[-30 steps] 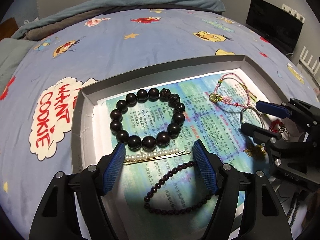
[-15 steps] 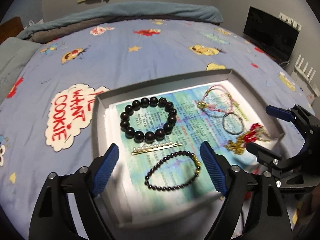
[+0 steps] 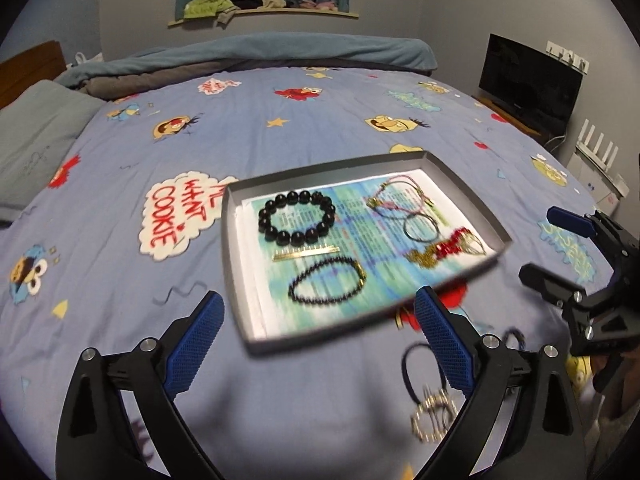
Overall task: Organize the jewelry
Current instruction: 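Withdraw both tools from the tray toward the remaining jewelry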
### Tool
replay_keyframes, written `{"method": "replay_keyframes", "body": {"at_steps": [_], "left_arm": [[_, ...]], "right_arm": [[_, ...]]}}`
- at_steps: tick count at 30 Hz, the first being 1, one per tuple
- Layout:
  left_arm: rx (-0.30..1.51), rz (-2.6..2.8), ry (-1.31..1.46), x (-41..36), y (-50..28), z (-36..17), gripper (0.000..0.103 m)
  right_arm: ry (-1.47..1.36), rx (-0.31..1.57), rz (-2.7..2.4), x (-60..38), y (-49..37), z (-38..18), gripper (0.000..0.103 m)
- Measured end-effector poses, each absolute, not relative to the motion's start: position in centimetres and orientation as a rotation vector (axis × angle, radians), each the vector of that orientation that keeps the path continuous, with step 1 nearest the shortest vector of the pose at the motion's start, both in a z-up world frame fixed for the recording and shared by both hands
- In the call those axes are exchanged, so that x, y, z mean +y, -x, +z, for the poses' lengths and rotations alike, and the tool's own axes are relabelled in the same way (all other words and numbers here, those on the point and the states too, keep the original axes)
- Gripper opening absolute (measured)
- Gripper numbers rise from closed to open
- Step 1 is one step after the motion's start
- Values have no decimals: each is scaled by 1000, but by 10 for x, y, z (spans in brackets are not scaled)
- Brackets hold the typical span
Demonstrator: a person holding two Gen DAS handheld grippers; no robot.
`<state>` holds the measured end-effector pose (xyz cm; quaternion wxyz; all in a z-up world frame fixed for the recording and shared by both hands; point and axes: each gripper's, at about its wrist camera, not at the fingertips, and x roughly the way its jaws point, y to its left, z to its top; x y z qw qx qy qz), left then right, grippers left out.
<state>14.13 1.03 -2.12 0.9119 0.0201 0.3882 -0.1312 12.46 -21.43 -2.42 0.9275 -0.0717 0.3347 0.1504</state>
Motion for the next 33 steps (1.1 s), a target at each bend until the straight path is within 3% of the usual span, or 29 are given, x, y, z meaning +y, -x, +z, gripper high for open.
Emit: {"method": "replay_keyframes", "body": {"at_steps": [16, 33], "left_arm": [[757, -283, -66, 7, -54, -31, 95], [766, -319, -16, -9, -44, -83, 95]], "right_arm": [[105, 691, 282, -226, -61, -28, 97], [41, 757, 248, -237, -45, -76, 97]]}}
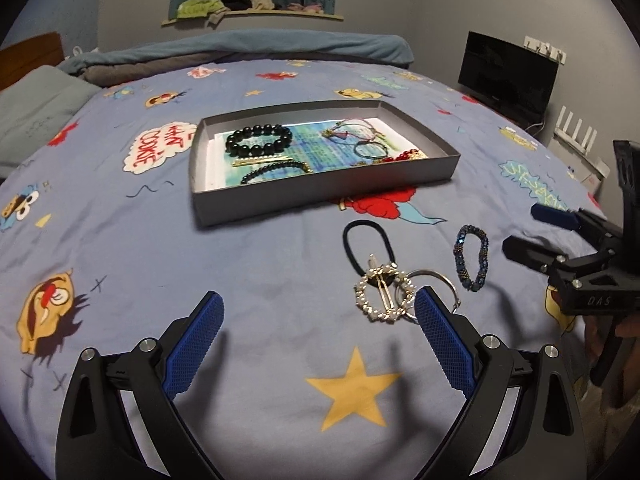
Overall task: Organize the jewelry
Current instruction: 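Withdraw both tools from the tray toward the remaining jewelry, then grasp the pearl ring hair clip with the left tool while the right tool grasps the blue bead bracelet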
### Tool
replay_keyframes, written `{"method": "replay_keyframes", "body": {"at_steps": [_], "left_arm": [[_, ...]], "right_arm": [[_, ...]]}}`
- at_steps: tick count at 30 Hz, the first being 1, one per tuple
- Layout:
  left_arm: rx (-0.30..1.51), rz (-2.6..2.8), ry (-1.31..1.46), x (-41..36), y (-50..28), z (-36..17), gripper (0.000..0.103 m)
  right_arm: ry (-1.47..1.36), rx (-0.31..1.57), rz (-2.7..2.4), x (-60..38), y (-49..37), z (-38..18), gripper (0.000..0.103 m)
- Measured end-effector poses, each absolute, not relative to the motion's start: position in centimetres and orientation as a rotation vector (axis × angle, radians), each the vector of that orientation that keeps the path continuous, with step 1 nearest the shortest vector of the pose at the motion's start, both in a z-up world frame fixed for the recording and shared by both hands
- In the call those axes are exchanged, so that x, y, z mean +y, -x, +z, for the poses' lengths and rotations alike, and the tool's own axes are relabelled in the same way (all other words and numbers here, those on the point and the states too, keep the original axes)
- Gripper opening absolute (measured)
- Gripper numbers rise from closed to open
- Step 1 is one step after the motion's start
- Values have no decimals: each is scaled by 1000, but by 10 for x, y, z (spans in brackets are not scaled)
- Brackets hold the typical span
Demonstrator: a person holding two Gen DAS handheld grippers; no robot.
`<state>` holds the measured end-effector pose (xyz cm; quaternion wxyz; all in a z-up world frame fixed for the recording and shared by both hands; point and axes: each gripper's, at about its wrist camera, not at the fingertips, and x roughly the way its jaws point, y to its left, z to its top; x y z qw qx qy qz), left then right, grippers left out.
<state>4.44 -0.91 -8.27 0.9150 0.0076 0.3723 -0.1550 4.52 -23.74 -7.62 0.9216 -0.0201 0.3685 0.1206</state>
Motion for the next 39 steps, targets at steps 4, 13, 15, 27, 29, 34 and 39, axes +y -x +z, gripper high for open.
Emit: {"method": "replay_keyframes", "body": {"at_steps": [4, 13, 15, 27, 29, 34, 39], "left_arm": [[769, -339, -25, -17, -47, -90, 95], [765, -427, -54, -41, -51, -97, 79], [782, -439, -46, -43, -54, -100, 72], [785, -443, -58, -38, -56, -101, 42], [771, -427, -59, -32, -54, -98, 42], [754, -383, -75, -23, -53, -95, 42], [756, -374, -73, -18, -54, -95, 42]], "right_arm": [[32, 756, 270, -233, -41, -83, 97], [99, 762, 310, -218, -38, -101, 97], [98, 761, 315, -218, -39, -102, 97], [88, 753, 319, -220, -39, -104, 91], [60, 745, 318, -224, -39, -102, 85], [-11, 728, 287, -233, -44, -98, 66], [-12, 772, 258, -230, -55, -99, 35]]}}
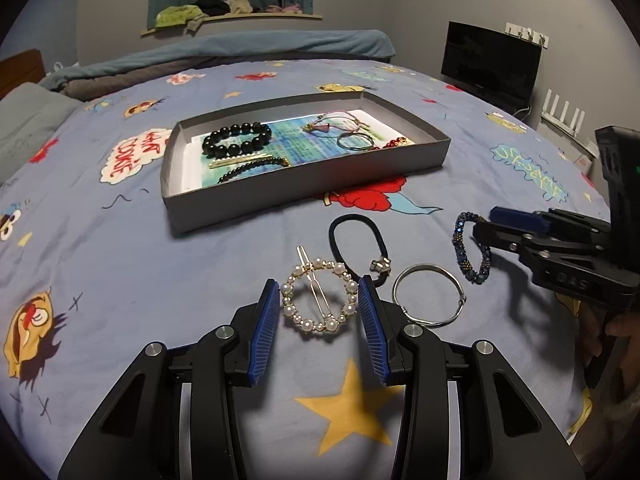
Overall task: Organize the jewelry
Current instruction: 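Grasp the pearl ring hair clip with the left tool while the right tool grasps the blue bead bracelet, then carry the pearl ring clip and blue bracelet into the tray and open both tools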
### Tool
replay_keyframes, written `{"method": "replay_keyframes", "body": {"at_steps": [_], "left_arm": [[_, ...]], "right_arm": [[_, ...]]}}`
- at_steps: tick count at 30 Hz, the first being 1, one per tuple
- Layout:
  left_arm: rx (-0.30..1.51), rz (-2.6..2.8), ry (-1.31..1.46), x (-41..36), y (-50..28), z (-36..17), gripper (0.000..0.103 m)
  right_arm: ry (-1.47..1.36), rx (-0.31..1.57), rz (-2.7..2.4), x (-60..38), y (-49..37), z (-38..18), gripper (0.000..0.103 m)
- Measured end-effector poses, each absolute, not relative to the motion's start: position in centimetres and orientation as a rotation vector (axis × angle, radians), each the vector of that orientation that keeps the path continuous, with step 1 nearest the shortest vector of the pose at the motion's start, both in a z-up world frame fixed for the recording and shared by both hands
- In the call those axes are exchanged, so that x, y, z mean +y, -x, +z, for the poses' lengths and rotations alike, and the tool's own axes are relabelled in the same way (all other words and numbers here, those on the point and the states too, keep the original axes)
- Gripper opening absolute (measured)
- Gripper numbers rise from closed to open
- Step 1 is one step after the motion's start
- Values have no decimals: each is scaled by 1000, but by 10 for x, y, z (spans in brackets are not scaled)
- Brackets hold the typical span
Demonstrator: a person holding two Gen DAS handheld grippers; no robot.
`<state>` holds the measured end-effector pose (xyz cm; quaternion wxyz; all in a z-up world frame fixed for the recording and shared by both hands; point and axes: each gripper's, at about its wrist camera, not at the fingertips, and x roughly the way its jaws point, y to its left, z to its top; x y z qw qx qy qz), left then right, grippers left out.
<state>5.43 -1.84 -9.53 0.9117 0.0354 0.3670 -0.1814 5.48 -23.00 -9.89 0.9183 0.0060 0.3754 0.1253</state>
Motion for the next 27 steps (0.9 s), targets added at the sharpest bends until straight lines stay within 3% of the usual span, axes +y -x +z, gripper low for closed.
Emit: {"method": "replay_keyframes", "body": {"at_steps": [6, 13, 14, 27], "left_arm": [[763, -374, -79, -18, -55, -97, 42], [767, -372, -87, -19, -55, -100, 42], [766, -371, -91, -20, -55, -100, 42], [744, -376, -99, -20, -53, -95, 42]], "right_arm": [[-28, 830, 242, -228, -66, -106, 32], [-51, 818, 257, -230, -63, -108, 14], [-53, 816, 255, -230, -62, -107, 7], [-82, 726, 277, -235, -55, -86, 7]]}}
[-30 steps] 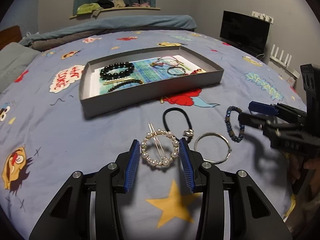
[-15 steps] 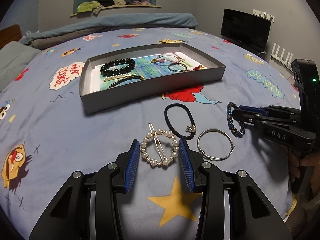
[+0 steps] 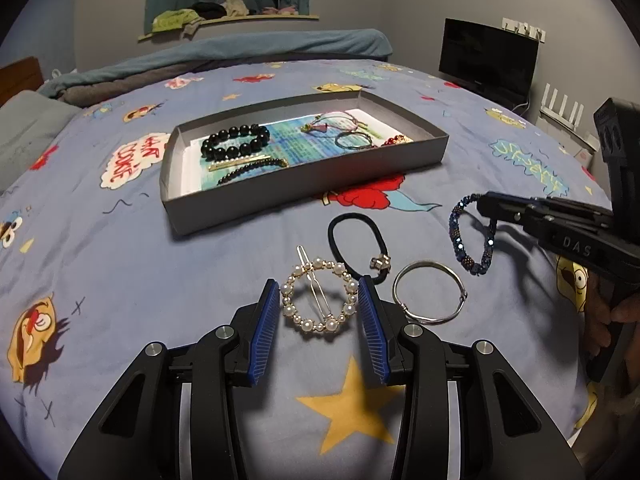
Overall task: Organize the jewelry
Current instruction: 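Carry the pearl ring clip and blue bracelet into the tray and open both tools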
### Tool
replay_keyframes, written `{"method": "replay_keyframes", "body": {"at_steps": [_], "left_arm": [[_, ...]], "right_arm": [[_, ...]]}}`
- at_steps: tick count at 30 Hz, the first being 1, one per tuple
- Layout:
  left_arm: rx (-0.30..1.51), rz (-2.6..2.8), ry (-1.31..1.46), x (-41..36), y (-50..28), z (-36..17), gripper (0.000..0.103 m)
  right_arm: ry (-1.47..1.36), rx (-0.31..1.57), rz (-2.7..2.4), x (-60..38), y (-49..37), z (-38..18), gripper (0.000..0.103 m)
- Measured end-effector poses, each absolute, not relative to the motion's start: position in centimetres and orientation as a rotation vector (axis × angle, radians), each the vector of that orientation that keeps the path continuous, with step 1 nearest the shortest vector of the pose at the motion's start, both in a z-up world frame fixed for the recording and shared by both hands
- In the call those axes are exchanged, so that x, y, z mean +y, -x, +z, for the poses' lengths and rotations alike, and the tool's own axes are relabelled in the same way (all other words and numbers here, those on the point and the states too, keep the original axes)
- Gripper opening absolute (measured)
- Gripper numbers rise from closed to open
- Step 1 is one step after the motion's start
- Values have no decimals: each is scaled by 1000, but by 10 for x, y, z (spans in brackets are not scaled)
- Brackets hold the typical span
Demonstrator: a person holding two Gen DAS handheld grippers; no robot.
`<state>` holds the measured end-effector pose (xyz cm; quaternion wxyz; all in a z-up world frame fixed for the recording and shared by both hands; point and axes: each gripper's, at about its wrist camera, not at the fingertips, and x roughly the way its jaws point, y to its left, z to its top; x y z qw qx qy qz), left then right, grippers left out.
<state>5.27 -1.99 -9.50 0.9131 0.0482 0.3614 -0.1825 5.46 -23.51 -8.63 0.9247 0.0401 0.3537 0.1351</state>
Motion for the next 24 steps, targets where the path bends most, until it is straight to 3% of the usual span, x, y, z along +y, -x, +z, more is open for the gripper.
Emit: {"method": "replay_keyframes", "body": {"at_steps": [15, 24], "left_arm": [[710, -373, -76, -7, -69, -60, 42], [753, -356, -114, 11, -135, -43, 42]], "right_arm": [[4, 631, 332, -218, -72, -36, 7], [3, 575, 369, -198, -123, -3, 7]]}}
